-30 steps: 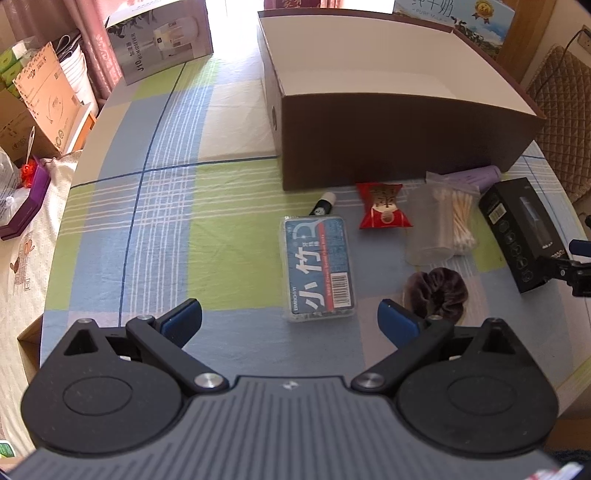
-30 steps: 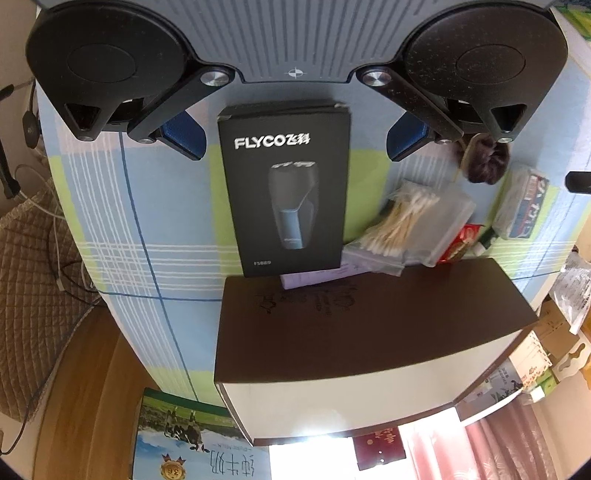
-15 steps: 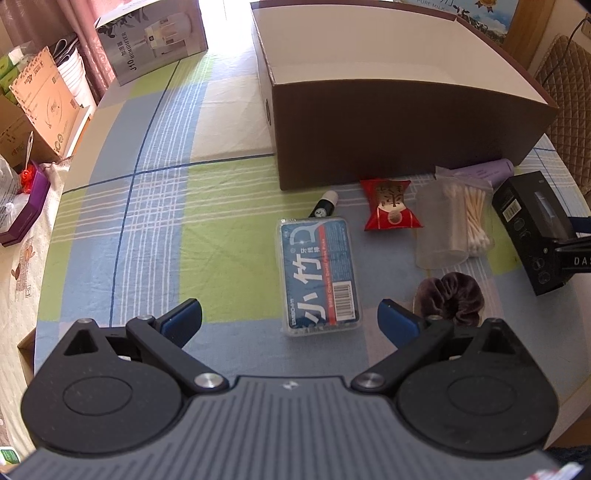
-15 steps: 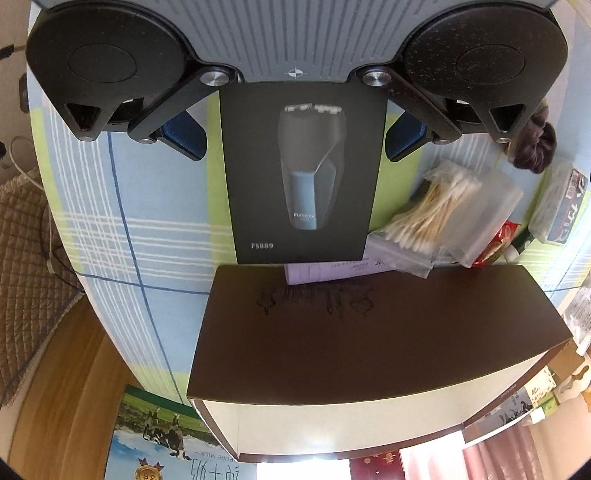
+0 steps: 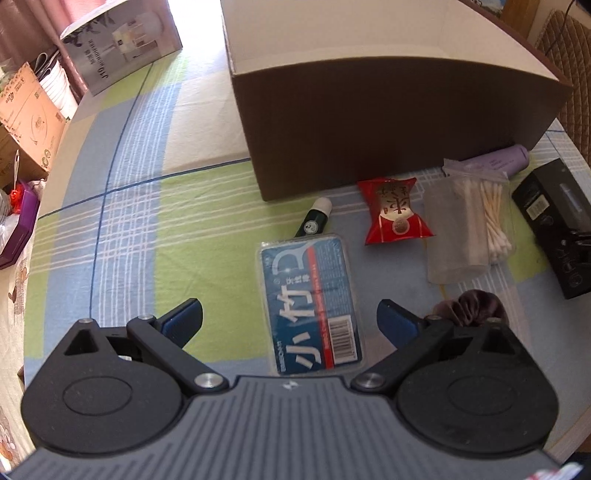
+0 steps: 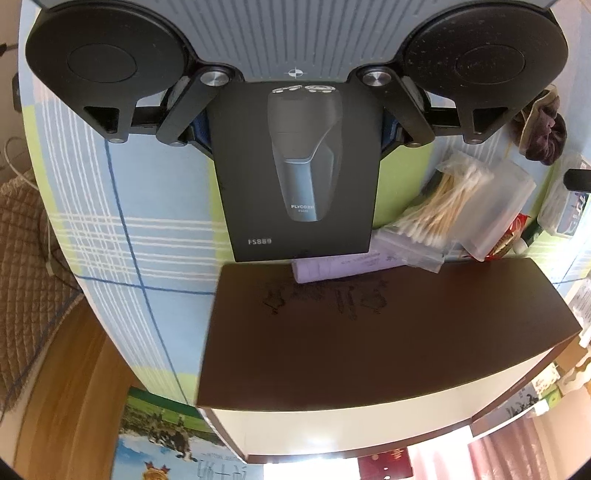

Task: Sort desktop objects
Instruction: 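Grasp the blue toothpick box with the left tool while the right tool grasps the black FLYCO box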

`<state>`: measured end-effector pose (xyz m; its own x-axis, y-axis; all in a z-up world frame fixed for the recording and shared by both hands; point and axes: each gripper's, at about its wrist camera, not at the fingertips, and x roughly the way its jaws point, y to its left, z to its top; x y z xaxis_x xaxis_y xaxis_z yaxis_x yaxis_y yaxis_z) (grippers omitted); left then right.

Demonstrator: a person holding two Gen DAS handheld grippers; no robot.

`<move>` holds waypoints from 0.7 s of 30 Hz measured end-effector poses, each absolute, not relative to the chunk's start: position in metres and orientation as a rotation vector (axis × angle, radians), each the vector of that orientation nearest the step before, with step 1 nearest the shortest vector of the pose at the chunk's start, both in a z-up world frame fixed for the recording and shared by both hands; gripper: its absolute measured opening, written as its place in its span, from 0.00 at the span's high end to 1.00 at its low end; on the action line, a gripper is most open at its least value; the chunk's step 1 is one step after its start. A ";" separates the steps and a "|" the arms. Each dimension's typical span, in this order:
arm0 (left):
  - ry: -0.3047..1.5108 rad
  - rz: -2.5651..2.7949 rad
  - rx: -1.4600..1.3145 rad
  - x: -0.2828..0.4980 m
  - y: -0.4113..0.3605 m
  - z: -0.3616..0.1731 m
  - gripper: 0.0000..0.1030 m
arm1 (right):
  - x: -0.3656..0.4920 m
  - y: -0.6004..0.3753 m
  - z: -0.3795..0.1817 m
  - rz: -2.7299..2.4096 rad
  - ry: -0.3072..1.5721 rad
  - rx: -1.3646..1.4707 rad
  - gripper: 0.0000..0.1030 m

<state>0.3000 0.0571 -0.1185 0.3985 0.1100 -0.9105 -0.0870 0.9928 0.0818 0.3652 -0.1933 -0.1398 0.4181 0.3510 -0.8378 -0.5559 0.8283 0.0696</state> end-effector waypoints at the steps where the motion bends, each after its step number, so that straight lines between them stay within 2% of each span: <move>1: 1.157 0.122 0.024 0.302 0.057 -0.120 0.04 | 0.365 -0.196 -0.139 0.571 0.991 -0.224 0.25; 5: 1.165 0.114 0.039 0.308 0.057 -0.126 0.09 | 0.361 -0.207 -0.137 0.551 1.004 -0.211 0.25; 11: 1.181 0.091 0.089 0.315 0.056 -0.137 0.22 | 0.356 -0.222 -0.135 0.512 1.015 -0.194 0.24; 13: 1.173 0.071 0.069 0.315 0.057 -0.137 0.29 | 0.356 -0.223 -0.134 0.507 1.019 -0.180 0.24; 15: 1.173 0.043 0.039 0.315 0.059 -0.136 0.43 | 0.357 -0.223 -0.133 0.504 1.023 -0.181 0.23; 21: 1.171 0.044 0.023 0.305 0.062 -0.135 0.46 | 0.358 -0.220 -0.130 0.503 1.010 -0.178 0.14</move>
<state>0.3049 0.0617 -0.1349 0.3882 0.0468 -0.9204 -0.0231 0.9989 0.0410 0.3578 -0.2195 -0.1296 0.4300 0.3196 -0.8444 -0.4807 0.8727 0.0855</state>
